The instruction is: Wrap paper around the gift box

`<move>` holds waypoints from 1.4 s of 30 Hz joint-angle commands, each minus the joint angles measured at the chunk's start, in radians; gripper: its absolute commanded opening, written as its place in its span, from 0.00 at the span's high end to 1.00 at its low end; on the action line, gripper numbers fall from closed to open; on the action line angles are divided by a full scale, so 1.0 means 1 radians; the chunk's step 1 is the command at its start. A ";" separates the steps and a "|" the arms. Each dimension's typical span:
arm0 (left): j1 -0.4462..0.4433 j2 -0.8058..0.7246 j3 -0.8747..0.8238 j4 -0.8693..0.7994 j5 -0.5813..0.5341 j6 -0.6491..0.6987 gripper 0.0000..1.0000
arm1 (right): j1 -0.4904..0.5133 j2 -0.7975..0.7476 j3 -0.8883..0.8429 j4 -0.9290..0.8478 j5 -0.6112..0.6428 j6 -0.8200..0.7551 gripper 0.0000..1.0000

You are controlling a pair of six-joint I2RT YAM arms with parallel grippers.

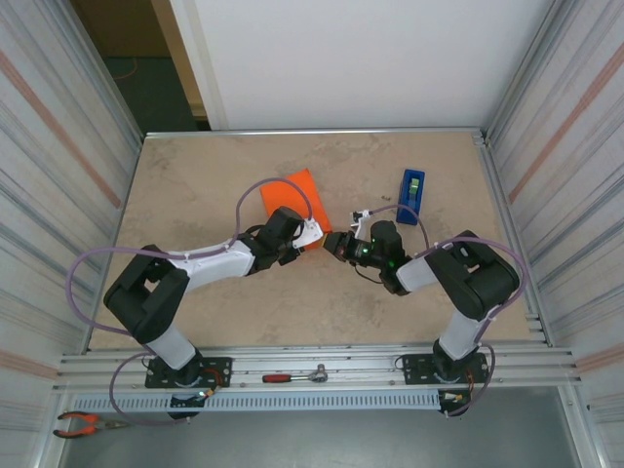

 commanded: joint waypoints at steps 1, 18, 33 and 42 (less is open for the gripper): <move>0.003 -0.008 -0.033 -0.090 0.065 -0.029 0.57 | 0.008 0.024 0.005 0.108 0.039 0.029 1.00; 0.002 -0.010 -0.034 -0.090 0.065 -0.029 0.58 | 0.028 0.173 0.076 0.210 0.052 0.136 1.00; 0.001 -0.010 -0.034 -0.092 0.066 -0.028 0.60 | 0.026 0.220 0.106 0.216 0.059 0.163 0.95; 0.001 -0.006 -0.033 -0.094 0.066 -0.029 0.63 | 0.007 0.176 0.054 0.216 0.047 0.157 0.80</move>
